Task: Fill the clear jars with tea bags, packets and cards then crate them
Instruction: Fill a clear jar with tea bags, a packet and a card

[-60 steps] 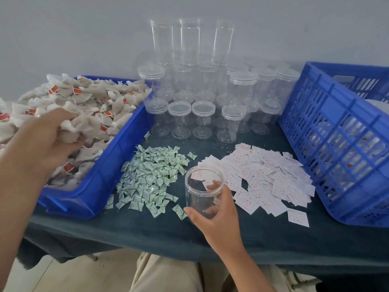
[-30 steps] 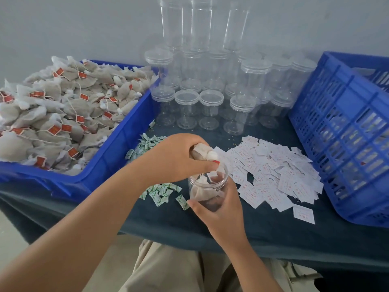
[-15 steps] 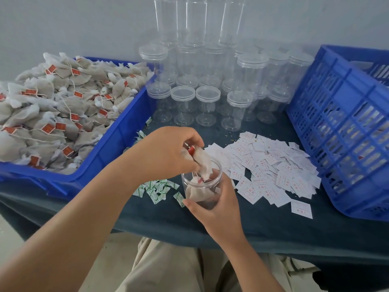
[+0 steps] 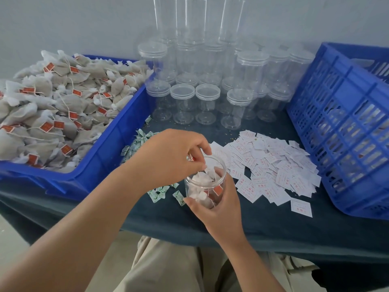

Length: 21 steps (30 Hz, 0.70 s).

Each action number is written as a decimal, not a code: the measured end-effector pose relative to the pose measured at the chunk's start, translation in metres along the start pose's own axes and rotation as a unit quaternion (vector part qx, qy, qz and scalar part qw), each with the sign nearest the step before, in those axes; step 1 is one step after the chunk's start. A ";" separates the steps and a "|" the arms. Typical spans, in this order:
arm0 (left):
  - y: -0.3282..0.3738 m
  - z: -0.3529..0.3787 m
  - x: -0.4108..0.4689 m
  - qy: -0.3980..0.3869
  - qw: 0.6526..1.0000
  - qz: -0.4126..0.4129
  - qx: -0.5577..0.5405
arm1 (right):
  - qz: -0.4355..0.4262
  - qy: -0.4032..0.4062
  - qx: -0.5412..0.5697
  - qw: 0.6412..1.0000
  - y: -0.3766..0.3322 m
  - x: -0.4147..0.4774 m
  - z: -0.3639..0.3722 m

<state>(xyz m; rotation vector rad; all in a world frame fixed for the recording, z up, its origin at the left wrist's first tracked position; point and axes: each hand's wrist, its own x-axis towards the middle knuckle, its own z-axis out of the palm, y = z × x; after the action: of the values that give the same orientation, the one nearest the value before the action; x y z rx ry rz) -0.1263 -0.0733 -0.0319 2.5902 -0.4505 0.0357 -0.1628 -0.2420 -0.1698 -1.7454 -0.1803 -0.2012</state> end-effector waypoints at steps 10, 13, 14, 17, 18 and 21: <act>-0.024 -0.012 0.005 0.109 0.975 -0.003 -0.195 | -0.008 0.004 0.006 1.000 0.005 -0.002 0.000; -0.052 0.000 0.004 0.183 0.972 -0.090 -0.120 | -0.004 0.002 0.004 1.000 0.007 -0.003 -0.001; -0.062 0.009 0.003 0.134 0.981 -0.125 -0.063 | -0.001 0.002 0.002 1.000 0.007 -0.002 -0.001; -0.082 0.048 -0.005 -0.059 0.982 -0.154 0.096 | 0.004 0.004 -0.011 1.000 0.006 0.000 -0.001; -0.087 0.061 -0.008 -0.076 0.979 -0.148 0.115 | 0.005 0.004 -0.013 1.000 0.007 0.001 -0.001; -0.098 0.087 -0.014 0.001 0.986 -0.142 0.091 | 0.018 -0.001 -0.014 1.000 0.009 0.002 0.000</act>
<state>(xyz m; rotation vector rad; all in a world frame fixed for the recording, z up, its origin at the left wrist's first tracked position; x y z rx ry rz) -0.1131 -0.0311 -0.1562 2.8099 -0.0755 -0.0198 -0.1587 -0.2439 -0.1777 -1.7755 -0.1484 -0.1758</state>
